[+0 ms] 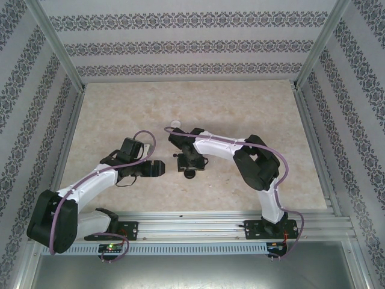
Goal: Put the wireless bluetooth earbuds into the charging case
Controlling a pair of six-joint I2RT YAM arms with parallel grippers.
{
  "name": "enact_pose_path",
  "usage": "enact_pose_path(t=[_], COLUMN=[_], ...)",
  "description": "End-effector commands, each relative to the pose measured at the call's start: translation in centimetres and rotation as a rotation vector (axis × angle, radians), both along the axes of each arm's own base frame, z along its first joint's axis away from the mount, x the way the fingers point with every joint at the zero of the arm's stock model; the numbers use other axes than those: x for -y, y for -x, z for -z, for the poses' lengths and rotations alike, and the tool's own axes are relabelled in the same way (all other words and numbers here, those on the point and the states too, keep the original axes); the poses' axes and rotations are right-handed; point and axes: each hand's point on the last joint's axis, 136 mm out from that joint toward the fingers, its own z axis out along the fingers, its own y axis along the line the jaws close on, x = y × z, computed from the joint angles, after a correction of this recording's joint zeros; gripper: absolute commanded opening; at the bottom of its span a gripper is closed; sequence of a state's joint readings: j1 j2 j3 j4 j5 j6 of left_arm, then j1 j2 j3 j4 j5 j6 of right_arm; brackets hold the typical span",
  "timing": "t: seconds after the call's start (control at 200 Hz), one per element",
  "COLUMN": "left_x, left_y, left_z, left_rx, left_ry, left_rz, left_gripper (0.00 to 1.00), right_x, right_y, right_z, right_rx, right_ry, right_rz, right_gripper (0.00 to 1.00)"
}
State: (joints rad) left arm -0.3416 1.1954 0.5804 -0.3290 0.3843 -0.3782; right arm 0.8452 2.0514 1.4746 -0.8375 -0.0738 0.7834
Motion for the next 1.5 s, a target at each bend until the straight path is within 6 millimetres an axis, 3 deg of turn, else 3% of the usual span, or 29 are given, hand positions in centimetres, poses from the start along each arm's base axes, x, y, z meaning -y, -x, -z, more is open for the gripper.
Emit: enact_pose_path(t=[0.0, 0.2, 0.4, 0.674, 0.879, 1.129, 1.499], left_x=[0.0, -0.1, -0.1, 0.1, 0.6, 3.3, 7.8], left_y=[0.8, 1.1, 1.2, 0.9, 1.1, 1.0, 0.9], left_z=[0.2, 0.2, 0.3, -0.1, -0.5, -4.0, -10.4], left_rx=[-0.009, -0.014, -0.015, -0.011, 0.006, 0.134, 0.488], left_ry=[-0.006, 0.000, 0.001, 0.003, 0.043, 0.214, 0.338], left_rz=[-0.002, -0.008, -0.006, 0.000, 0.011, 0.116, 0.228], left_gripper=[0.84, 0.84, 0.84, 0.84, 0.84, 0.79, 0.78], right_x=[0.9, 0.6, -0.2, -0.7, -0.7, -1.8, -1.2], right_y=[0.7, 1.3, 1.9, 2.6, 2.6, 1.5, -1.1], right_z=[0.2, 0.3, 1.1, 1.6, 1.2, -2.1, -11.9], right_rx=[-0.014, -0.028, -0.049, -0.069, -0.057, -0.029, 0.107], right_ry=[0.047, 0.043, 0.037, 0.019, -0.005, -0.221, -0.480], right_rz=[-0.032, -0.041, -0.038, -0.020, -0.019, 0.091, 0.194], right_gripper=[0.63, 0.69, 0.64, 0.65, 0.47, 0.39, 0.39])
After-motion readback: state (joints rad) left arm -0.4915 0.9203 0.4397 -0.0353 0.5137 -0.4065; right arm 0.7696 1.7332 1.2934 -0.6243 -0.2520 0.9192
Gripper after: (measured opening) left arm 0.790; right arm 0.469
